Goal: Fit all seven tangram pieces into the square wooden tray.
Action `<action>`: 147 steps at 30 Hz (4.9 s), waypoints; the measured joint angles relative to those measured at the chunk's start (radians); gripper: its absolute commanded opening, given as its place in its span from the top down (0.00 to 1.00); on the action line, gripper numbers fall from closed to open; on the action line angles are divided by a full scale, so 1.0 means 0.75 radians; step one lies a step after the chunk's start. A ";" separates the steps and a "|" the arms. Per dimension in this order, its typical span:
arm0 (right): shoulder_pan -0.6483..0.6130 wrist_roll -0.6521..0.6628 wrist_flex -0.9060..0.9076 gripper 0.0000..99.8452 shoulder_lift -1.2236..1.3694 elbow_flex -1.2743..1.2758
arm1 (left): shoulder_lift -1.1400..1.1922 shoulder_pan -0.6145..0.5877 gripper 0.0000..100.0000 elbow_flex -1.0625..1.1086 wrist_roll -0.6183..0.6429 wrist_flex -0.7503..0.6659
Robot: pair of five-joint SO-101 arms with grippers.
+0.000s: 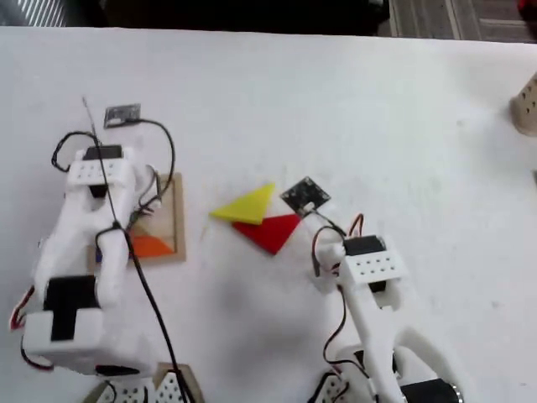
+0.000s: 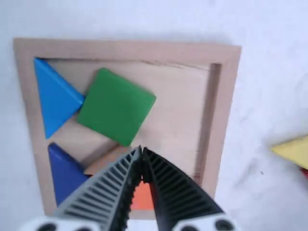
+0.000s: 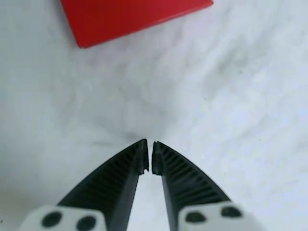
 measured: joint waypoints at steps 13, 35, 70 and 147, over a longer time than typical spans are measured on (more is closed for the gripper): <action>-0.002 0.000 -0.016 0.98 0.000 0.010 | -0.299 -0.272 0.98 0.262 -0.139 -0.113; -0.027 0.000 -0.018 0.98 0.000 0.031 | -0.119 -0.305 0.98 0.444 -0.198 -0.518; -0.027 0.063 -0.018 0.98 0.000 0.031 | -0.520 -0.207 0.98 0.661 -0.198 -0.336; -0.031 -0.025 -0.065 0.98 0.000 0.031 | -0.460 0.072 0.98 0.773 -0.276 -0.556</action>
